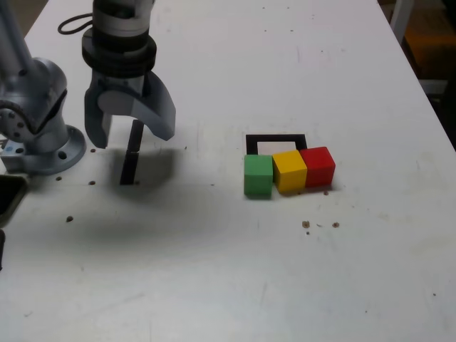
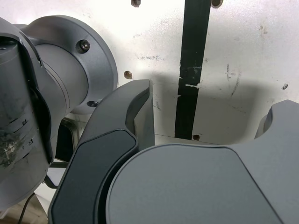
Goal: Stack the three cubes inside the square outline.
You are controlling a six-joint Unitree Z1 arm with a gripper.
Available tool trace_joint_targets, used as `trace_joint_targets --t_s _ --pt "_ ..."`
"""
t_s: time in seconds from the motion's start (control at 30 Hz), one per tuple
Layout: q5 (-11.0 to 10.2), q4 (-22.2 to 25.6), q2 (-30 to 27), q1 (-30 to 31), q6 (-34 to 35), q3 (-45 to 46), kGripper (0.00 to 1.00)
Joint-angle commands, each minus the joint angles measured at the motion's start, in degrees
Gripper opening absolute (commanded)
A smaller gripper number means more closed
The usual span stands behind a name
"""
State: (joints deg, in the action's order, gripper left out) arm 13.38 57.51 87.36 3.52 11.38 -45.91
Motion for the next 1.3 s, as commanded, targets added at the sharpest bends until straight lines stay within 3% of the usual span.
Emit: trace_joint_targets --t_s 0.0,0.67,0.8,1.07,1.27 --pt "0.11 -0.09 -0.26 0.06 -0.01 0.24 0.88" --pt "0.78 -1.07 -0.35 0.05 -0.09 1.29 0.88" --pt "-0.74 -0.07 -0.44 0.05 -0.09 -1.27 0.88" --pt "-6.6 7.79 1.33 0.08 -0.16 -10.96 0.88" --pt "-8.49 13.81 3.5 0.06 -2.15 -21.12 0.88"
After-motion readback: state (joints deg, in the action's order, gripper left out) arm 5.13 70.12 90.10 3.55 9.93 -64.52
